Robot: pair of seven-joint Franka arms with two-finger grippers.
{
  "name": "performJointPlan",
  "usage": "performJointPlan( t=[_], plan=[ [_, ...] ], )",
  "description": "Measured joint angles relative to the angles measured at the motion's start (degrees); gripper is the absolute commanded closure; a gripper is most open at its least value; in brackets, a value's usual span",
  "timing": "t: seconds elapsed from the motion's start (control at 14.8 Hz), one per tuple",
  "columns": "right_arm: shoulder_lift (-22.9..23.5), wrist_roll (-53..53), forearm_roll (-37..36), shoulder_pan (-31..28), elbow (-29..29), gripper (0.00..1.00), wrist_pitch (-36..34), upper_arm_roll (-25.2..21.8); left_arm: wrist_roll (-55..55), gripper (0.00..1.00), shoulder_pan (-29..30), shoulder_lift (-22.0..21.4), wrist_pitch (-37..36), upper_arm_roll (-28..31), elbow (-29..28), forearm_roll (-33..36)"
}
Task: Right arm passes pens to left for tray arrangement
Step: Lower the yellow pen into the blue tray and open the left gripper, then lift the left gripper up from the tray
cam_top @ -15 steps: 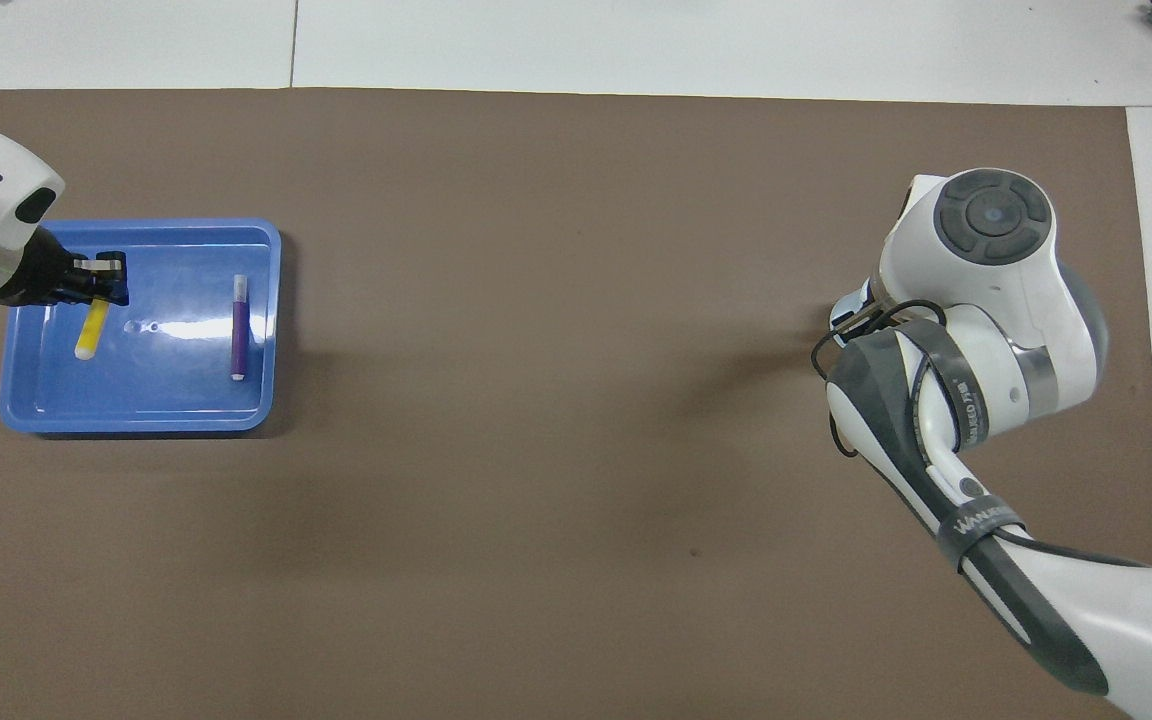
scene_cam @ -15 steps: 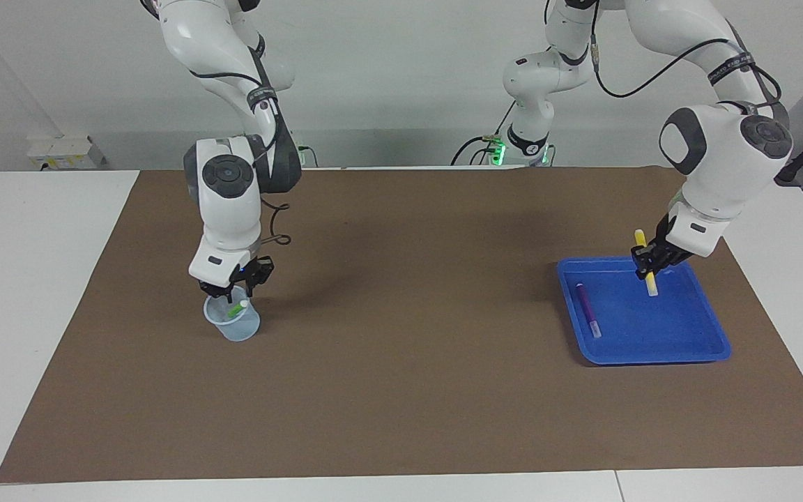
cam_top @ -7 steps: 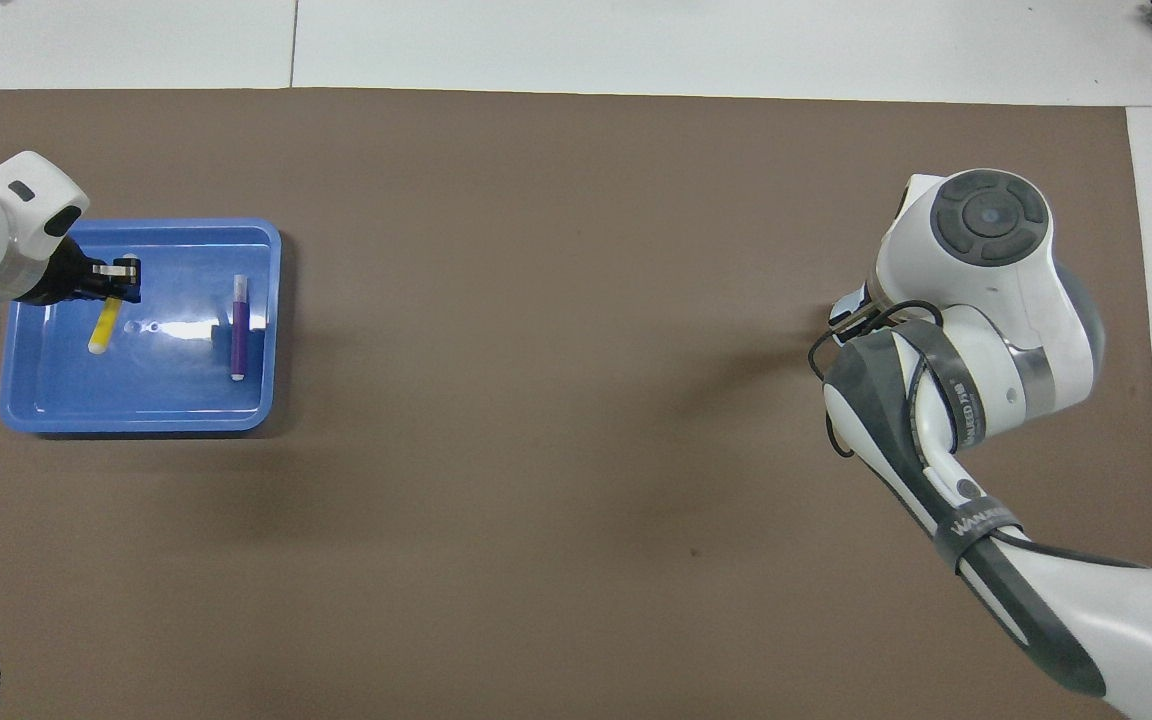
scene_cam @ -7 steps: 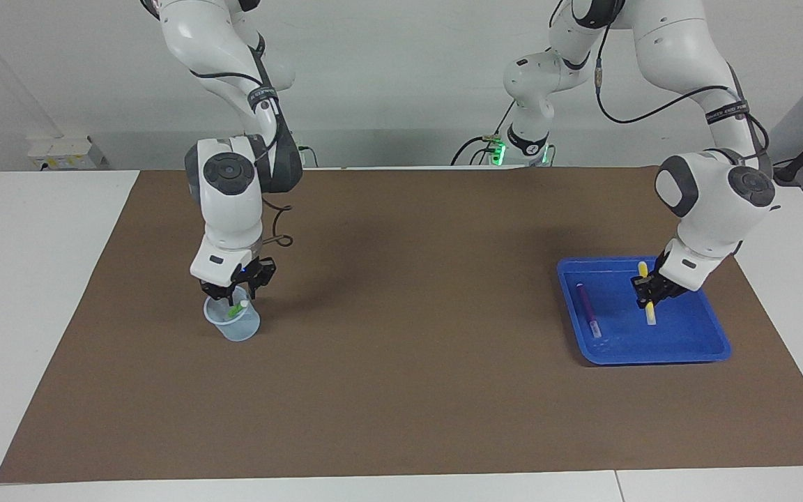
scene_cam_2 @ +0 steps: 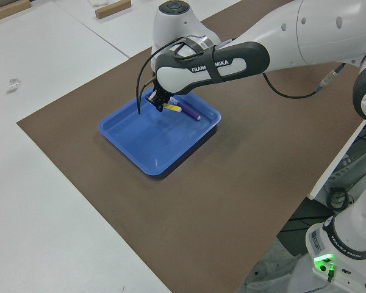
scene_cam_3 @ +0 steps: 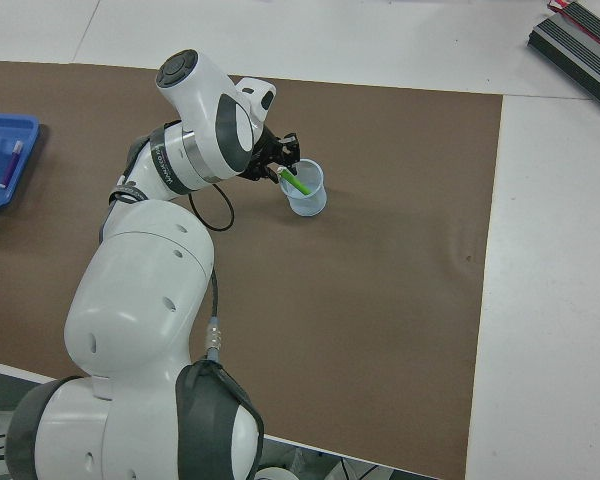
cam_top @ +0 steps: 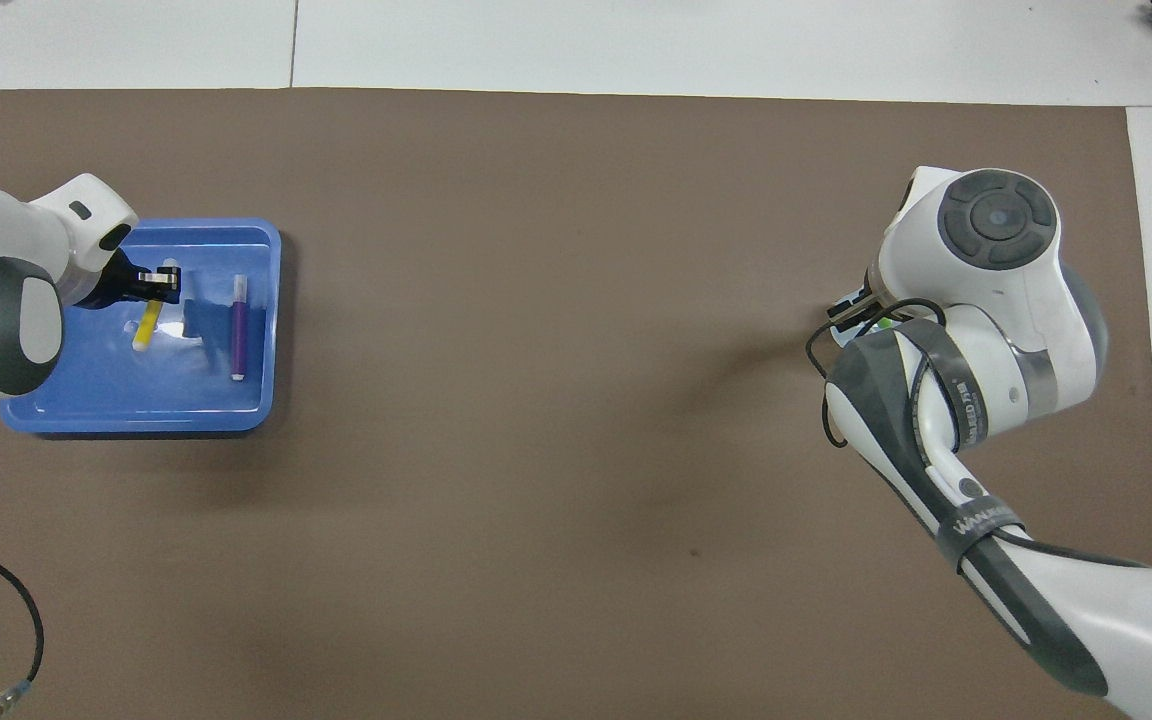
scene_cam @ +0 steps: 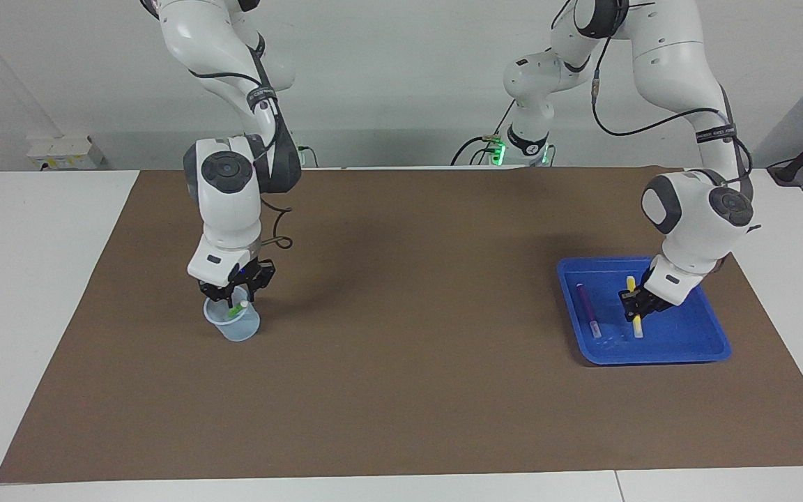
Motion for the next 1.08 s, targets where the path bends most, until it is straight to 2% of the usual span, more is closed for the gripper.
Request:
performJointPlan(
  t=[0.27,0.41,0.47,0.61,0.68,0.74,0.88,1.08],
  plan=[
    [0.0,0.46,0.15,-0.01,0.01,0.68,0.26,-0.01,-0.02,1.0,0.04,0.03,1.65,0.05,-1.4,0.0],
    [0.0,0.98,0.4,-0.01,0.01,0.68,0.26,-0.01,-0.02,0.99,0.05,0.03,1.74,0.06,-1.72,0.0],
    [0.0,1.08,0.42,-0.01,0.01,0.68,0.26,-0.01,-0.02,0.86,0.05,0.03,1.76,0.06,-1.87,0.0],
    [0.0,1.13,0.46,-0.02,0.01,0.68,0.26,-0.01,-0.02,0.79,0.06,0.03,2.36,0.06,-2.4,0.0],
    [0.0,1.13,0.47,-0.06,0.01,0.68,0.3,-0.01,-0.02,0.69,0.06,0.03,2.79,0.06,-2.65,0.0],
    [0.0,1.13,0.48,-0.1,0.01,0.68,0.39,-0.02,-0.04,0.67,0.07,0.03,2.91,0.06,-2.79,0.0],
    [0.01,1.14,0.48,-0.19,0.01,0.68,0.68,-0.02,-0.04,0.52,0.09,0.03,2.93,0.06,-2.94,0.0],
    [0.01,2.18,0.6,-0.18,0.01,0.68,1.06,-0.01,-0.06,0.52,0.16,0.03,2.93,0.06,-2.95,0.0]
  ],
)
